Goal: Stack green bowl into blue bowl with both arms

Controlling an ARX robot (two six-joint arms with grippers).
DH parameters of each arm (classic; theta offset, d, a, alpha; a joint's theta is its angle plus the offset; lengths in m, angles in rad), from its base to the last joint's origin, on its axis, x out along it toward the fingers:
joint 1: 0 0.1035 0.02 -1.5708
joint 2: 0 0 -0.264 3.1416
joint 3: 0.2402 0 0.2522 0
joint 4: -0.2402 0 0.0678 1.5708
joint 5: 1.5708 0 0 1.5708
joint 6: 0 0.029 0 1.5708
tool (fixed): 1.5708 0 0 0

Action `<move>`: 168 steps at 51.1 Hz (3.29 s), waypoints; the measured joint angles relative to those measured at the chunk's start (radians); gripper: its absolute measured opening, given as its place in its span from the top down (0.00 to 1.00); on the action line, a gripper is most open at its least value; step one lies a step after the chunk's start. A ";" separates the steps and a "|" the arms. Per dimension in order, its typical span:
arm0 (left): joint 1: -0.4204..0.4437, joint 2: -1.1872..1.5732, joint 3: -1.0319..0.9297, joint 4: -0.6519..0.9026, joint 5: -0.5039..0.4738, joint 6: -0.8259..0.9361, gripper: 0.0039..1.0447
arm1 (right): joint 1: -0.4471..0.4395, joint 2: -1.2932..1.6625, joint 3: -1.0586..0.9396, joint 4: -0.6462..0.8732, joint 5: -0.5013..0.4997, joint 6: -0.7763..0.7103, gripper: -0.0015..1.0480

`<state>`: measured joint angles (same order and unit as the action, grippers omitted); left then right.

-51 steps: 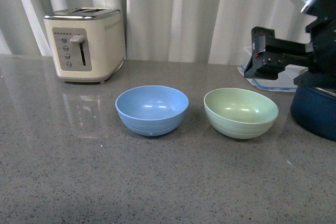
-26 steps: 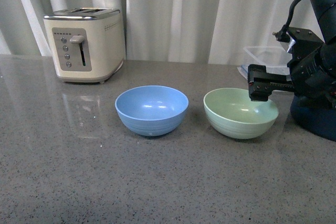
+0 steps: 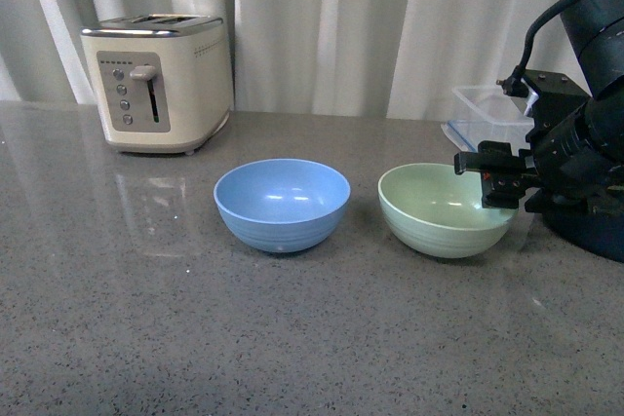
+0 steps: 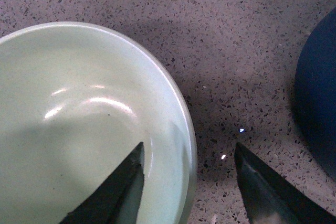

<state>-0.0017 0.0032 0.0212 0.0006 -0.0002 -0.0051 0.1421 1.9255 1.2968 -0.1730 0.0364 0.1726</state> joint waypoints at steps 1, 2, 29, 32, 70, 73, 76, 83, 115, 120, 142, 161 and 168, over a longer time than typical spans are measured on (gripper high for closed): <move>0.000 0.000 0.000 0.000 0.000 0.000 0.06 | 0.000 0.001 0.000 0.000 0.000 0.000 0.57; 0.000 0.000 0.000 0.000 0.000 0.000 0.06 | 0.000 0.001 0.000 -0.002 0.002 -0.001 0.61; 0.000 0.000 0.000 0.000 0.000 0.000 0.06 | -0.002 -0.027 0.029 -0.029 0.014 -0.011 0.99; 0.000 0.000 0.000 0.000 0.000 0.000 0.06 | 0.006 -0.050 0.056 -0.045 0.007 -0.011 0.99; 0.000 0.000 0.000 0.000 0.000 0.000 0.06 | 0.325 0.066 0.344 -0.113 0.021 -0.002 0.99; 0.000 0.000 0.000 0.000 0.000 0.000 0.06 | 0.320 0.079 0.349 -0.116 0.023 0.002 0.99; 0.000 0.000 0.000 0.000 0.000 0.000 0.06 | 0.312 0.097 0.359 -0.124 0.027 0.009 0.99; 0.000 0.000 0.000 0.000 0.000 0.000 0.06 | 0.302 0.121 0.364 -0.126 0.043 0.016 0.99; 0.000 0.000 0.000 0.000 0.000 0.000 0.06 | 0.216 -0.060 0.245 0.021 -0.038 0.060 0.33; 0.000 0.000 0.000 0.000 0.000 0.000 0.06 | 0.163 -0.271 -0.042 0.415 0.099 -0.023 0.32; 0.000 0.000 0.000 0.000 0.000 0.000 0.06 | 0.013 -0.678 -0.872 0.962 0.117 -0.166 0.97; 0.000 0.000 0.000 0.000 0.000 0.000 0.06 | -0.061 -0.933 -1.108 0.969 0.043 -0.170 0.99; 0.000 0.000 0.000 0.000 0.000 0.000 0.06 | -0.133 -1.037 -1.169 0.923 -0.029 -0.170 0.99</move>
<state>-0.0017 0.0032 0.0212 0.0006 -0.0002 -0.0048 0.0093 0.8883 0.1276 0.7498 0.0071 0.0029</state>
